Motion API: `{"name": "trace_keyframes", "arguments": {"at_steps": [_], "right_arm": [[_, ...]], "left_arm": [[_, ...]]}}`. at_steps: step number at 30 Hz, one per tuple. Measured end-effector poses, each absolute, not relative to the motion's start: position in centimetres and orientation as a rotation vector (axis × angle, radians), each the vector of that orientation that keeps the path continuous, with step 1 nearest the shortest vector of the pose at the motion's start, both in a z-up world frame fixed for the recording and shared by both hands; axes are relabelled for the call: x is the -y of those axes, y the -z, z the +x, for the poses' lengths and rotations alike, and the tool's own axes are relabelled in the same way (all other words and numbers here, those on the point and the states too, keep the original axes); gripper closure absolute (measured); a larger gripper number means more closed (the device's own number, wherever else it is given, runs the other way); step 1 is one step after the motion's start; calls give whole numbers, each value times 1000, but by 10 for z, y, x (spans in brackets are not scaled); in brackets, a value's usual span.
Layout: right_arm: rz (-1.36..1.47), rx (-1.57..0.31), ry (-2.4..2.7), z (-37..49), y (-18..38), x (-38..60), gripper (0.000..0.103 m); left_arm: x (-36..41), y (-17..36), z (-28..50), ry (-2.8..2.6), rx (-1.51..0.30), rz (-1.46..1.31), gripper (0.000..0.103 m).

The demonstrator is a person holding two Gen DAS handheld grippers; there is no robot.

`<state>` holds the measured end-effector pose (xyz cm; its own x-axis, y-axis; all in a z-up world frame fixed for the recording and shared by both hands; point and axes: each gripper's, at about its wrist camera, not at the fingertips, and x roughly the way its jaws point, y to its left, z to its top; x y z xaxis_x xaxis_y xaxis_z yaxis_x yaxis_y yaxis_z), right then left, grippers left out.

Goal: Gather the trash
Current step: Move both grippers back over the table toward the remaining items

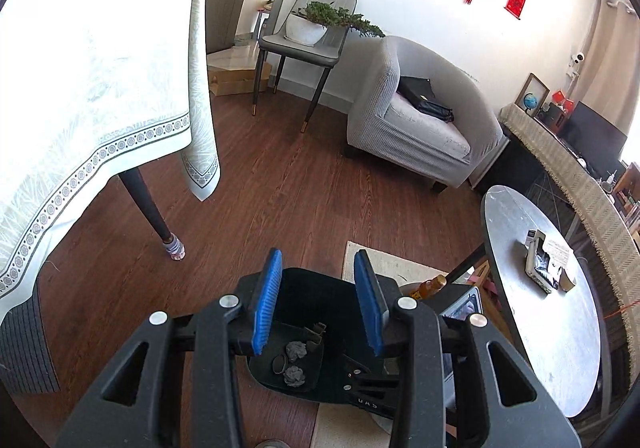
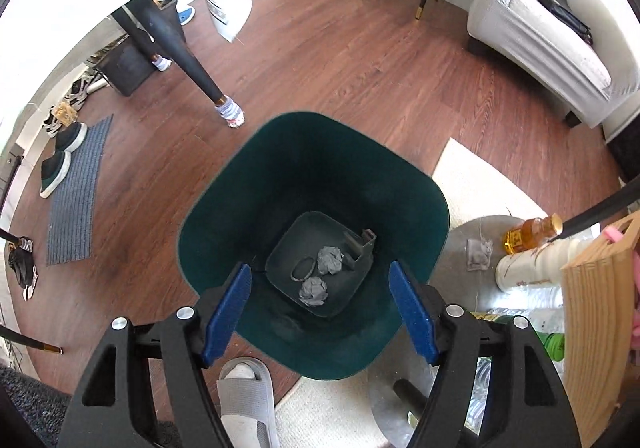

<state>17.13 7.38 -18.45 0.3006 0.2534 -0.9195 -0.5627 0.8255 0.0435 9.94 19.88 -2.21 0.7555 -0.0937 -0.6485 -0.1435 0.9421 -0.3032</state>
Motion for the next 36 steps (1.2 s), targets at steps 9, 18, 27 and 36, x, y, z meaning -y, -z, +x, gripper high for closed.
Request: {"name": "trace_keyframes", "arguments": {"at_steps": [9, 18, 27, 36], "right_arm": [[-311, -1044, -654, 148, 133, -77, 31], [-278, -887, -677, 128, 70, -48, 31], [-233, -799, -579, 122, 32, 10, 31], [-174, -775, -450, 120, 13, 92, 31]], "left_arm": [[-194, 14, 100, -41, -687, -357, 60], [-195, 3, 97, -80, -635, -406, 55], [-157, -9, 104, -5, -632, -375, 48], [-89, -16, 116, 131, -652, -301, 41]]}}
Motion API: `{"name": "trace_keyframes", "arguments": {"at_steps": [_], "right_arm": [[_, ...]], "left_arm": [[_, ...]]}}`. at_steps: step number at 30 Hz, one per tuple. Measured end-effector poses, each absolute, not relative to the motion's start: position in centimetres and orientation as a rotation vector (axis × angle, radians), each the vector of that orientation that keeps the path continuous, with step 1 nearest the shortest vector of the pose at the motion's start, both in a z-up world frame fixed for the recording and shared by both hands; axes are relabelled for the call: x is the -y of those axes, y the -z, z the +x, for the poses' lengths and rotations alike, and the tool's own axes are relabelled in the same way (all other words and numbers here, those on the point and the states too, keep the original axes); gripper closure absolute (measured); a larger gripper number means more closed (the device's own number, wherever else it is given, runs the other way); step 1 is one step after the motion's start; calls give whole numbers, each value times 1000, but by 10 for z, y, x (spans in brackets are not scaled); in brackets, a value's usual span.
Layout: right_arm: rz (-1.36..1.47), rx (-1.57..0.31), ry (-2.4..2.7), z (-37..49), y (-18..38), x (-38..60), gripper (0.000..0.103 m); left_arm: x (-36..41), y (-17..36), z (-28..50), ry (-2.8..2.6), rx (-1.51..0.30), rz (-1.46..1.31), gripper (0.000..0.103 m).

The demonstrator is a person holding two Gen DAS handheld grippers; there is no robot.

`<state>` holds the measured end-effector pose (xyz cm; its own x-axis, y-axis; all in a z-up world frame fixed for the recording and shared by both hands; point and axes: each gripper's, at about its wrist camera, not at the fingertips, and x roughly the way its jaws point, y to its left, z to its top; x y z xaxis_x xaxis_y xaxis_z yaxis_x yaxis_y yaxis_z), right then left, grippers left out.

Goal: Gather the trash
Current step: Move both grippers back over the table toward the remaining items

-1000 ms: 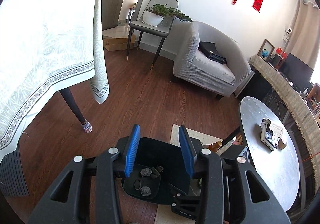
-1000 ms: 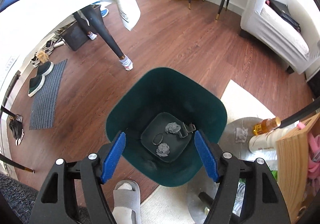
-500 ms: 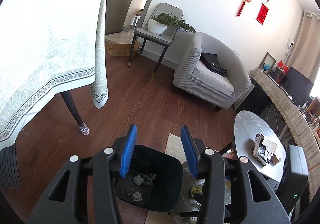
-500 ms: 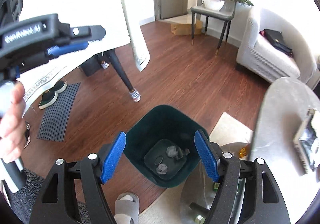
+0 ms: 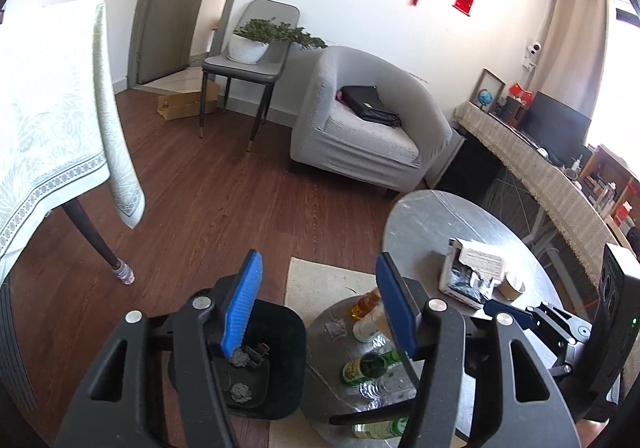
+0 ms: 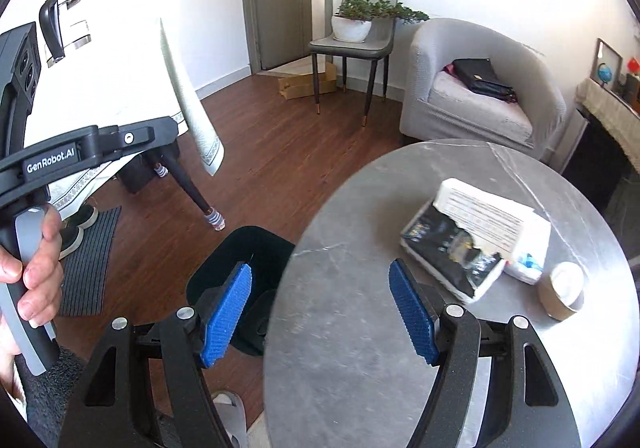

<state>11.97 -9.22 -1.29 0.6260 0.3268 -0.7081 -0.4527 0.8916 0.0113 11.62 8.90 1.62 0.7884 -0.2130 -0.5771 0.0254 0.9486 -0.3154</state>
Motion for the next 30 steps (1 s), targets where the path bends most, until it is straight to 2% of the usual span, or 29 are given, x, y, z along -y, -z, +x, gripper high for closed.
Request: {"name": "trace_keyframes", "arguments": {"at_steps": [11, 21, 30], "right_arm": [[-59, -746, -286, 118, -3, 201, 31], [70, -765, -181, 124, 3, 269, 52], [91, -775, -154, 157, 0, 282, 56]], "left_arm": [[-11, -42, 122, 267, -643, -213, 30], [50, -31, 175, 362, -669, -161, 30], [83, -1, 203, 410, -740, -128, 30]]}}
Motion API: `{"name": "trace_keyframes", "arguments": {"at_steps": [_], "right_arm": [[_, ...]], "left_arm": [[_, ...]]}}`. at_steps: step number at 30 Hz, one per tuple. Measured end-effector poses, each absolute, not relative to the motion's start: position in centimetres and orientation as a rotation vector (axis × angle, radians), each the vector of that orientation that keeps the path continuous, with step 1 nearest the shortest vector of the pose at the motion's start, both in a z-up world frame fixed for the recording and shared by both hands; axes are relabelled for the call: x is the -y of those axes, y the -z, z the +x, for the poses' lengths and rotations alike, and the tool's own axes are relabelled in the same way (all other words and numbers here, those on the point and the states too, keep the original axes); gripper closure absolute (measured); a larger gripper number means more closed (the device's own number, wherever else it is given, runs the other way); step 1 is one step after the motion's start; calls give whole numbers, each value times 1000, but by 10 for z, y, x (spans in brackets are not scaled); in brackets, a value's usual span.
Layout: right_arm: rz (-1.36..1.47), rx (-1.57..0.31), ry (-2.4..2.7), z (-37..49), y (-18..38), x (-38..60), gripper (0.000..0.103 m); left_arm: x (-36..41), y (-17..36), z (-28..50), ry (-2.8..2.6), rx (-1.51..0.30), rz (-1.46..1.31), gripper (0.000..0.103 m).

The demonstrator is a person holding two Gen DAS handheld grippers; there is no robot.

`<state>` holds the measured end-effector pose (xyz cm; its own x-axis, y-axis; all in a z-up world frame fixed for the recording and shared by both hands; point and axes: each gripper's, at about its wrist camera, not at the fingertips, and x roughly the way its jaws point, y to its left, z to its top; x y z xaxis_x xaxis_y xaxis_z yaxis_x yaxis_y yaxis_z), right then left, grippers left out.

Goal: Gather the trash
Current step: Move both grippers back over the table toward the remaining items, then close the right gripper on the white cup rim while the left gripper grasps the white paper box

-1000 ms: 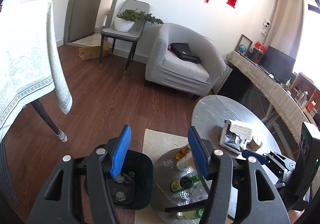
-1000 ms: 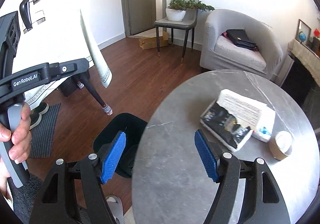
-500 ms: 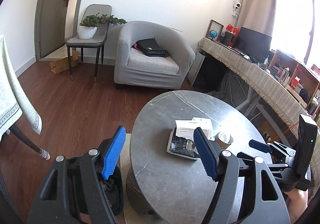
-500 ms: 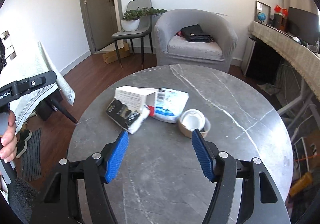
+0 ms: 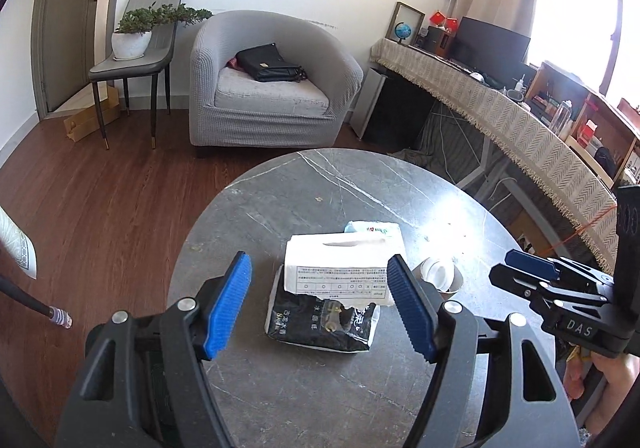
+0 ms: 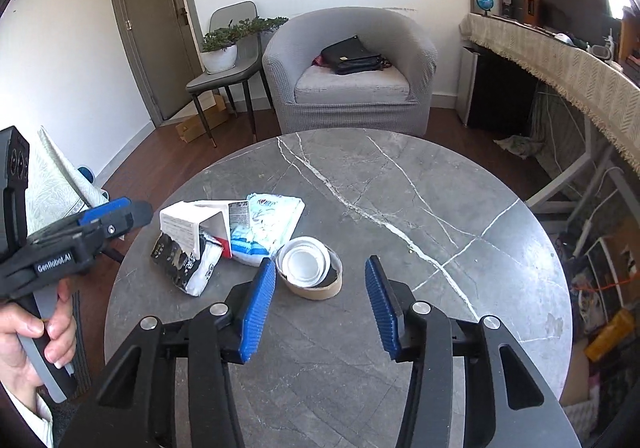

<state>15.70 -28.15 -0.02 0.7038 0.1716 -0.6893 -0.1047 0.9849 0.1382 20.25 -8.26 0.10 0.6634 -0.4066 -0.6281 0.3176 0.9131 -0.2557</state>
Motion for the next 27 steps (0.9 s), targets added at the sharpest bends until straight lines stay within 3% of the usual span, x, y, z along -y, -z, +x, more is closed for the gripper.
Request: {"name": "trace_keyframes", "arguments": {"at_steps": [6, 27], "right_arm": [[136, -824, -157, 154, 23, 286, 56], [52, -830, -149, 163, 26, 258, 59]], "left_arm": [[104, 7, 206, 444, -763, -90, 30], [118, 16, 218, 424, -791, -91, 32]]}}
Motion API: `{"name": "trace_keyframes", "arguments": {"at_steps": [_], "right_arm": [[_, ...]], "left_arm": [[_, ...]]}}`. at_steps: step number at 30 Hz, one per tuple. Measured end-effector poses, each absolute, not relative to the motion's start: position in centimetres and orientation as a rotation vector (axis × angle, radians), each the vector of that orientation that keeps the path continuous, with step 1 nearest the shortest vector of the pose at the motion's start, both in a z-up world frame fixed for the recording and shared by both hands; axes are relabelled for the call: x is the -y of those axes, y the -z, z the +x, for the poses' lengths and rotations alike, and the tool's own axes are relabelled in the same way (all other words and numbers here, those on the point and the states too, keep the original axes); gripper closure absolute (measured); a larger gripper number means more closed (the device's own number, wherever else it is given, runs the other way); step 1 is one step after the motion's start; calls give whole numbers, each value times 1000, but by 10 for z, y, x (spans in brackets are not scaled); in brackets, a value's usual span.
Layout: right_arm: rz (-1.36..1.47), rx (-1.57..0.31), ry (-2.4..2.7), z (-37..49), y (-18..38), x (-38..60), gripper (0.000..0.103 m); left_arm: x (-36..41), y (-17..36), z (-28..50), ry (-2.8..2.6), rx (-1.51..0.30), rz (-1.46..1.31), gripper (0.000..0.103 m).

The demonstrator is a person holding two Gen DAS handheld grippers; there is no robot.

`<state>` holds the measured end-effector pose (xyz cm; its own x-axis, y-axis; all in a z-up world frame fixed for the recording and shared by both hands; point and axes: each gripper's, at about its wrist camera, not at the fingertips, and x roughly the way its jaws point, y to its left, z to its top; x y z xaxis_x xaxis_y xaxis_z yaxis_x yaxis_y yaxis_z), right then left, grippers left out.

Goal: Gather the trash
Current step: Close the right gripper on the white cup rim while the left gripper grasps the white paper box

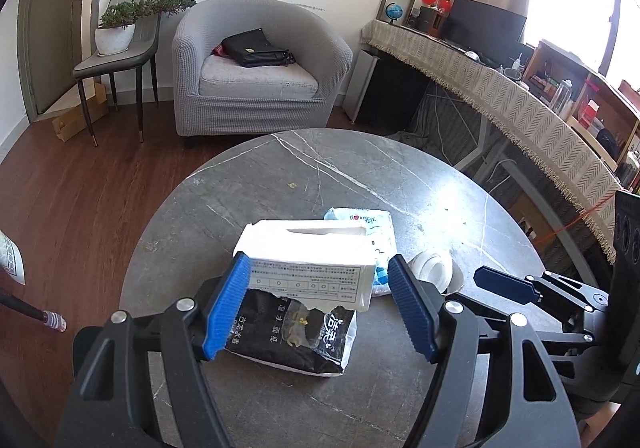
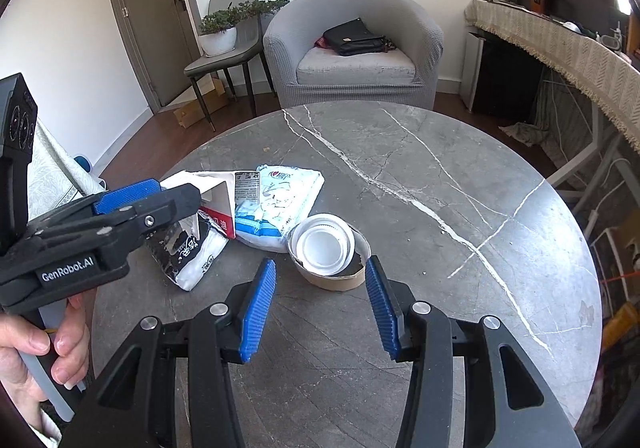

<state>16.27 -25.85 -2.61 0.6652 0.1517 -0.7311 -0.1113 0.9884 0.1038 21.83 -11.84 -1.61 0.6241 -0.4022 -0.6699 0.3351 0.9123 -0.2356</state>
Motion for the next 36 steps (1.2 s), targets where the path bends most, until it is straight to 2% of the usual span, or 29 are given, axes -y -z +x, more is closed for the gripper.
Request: {"name": "trace_keyframes", "arguments": {"at_steps": [2, 4, 9, 12, 16, 18, 25, 27, 30, 33, 36], "right_arm": [[32, -827, -139, 166, 26, 255, 60], [17, -823, -130, 170, 26, 251, 61], [-27, -827, -108, 176, 28, 243, 68], [-60, -831, -93, 177, 32, 240, 69], [-61, -831, -79, 181, 34, 243, 69], [-56, -831, -80, 182, 34, 243, 71], [-42, -821, -87, 184, 34, 243, 71], [-37, -821, -90, 185, 34, 243, 72], [-31, -812, -99, 185, 31, 243, 83], [-47, -822, -102, 186, 32, 240, 85], [-26, -834, -118, 188, 35, 242, 91]], "left_arm": [[119, 19, 221, 425, -804, -107, 49], [119, 20, 222, 426, -808, -119, 54], [117, 19, 220, 438, -800, -114, 60], [115, 19, 221, 435, -804, -125, 62], [111, 16, 220, 435, -793, -142, 49], [110, 14, 219, 428, -787, -136, 49], [108, 16, 222, 419, -778, -115, 34], [109, 17, 224, 426, -774, -108, 32], [110, 17, 229, 431, -765, -101, 29], [113, 17, 235, 443, -756, -54, 26], [115, 20, 239, 466, -761, -28, 26]]}}
